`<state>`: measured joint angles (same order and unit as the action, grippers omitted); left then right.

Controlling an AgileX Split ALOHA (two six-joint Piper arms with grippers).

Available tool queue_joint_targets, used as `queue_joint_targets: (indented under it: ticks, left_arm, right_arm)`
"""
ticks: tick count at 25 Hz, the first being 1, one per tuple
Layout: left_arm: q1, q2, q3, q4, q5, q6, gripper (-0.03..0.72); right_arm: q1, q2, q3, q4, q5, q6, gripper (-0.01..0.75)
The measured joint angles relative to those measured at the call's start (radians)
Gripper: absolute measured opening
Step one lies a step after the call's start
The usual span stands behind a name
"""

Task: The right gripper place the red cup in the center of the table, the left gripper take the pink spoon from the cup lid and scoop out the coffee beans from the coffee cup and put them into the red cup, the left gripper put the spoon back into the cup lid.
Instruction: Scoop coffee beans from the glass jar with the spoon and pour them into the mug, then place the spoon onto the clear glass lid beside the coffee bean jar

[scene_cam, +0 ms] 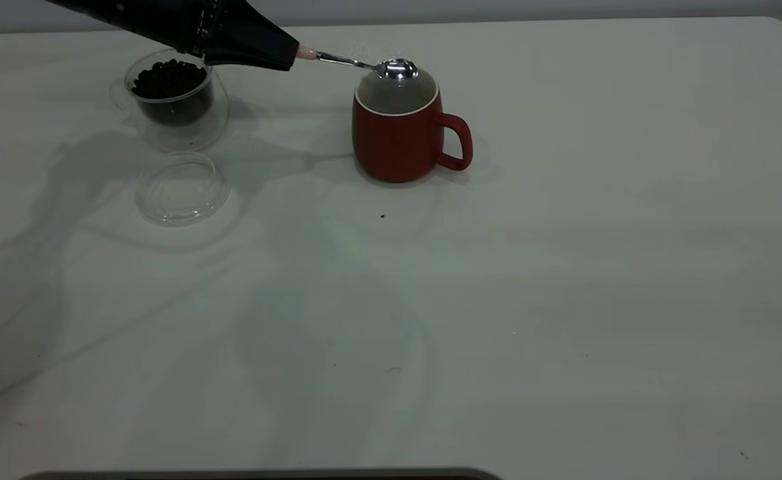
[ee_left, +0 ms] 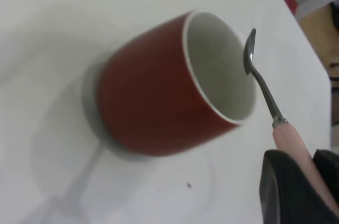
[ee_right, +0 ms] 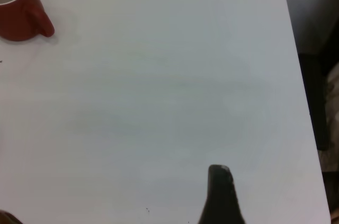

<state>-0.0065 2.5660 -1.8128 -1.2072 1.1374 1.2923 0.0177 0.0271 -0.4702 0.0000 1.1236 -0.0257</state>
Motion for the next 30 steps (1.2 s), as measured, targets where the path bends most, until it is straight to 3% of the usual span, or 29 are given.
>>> queue_joint_targets:
  ticks: [4, 10, 16, 22, 30]
  left_arm:
    - [0.054, -0.098, 0.000, 0.087, 0.024, -0.130, 0.123]
    - [0.193, -0.252, 0.000, 0.162, 0.032, -0.427, 0.123]
    - [0.215, -0.407, 0.003, 0.336, 0.032, -0.598, 0.123]
    - [0.233, -0.551, 0.155, 0.419, 0.032, -0.612, 0.123]
    - [0.341, -0.497, 0.422, 0.399, 0.031, -0.489, 0.123]
  right_arm:
    - [0.000, 0.000, 0.000, 0.000, 0.000, 0.000, 0.589]
    - [0.000, 0.000, 0.000, 0.000, 0.000, 0.000, 0.589]
    - [0.000, 0.000, 0.000, 0.000, 0.000, 0.000, 0.589]
    - [0.000, 0.000, 0.000, 0.000, 0.000, 0.000, 0.589]
    - [0.000, 0.000, 0.000, 0.000, 0.000, 0.000, 0.589]
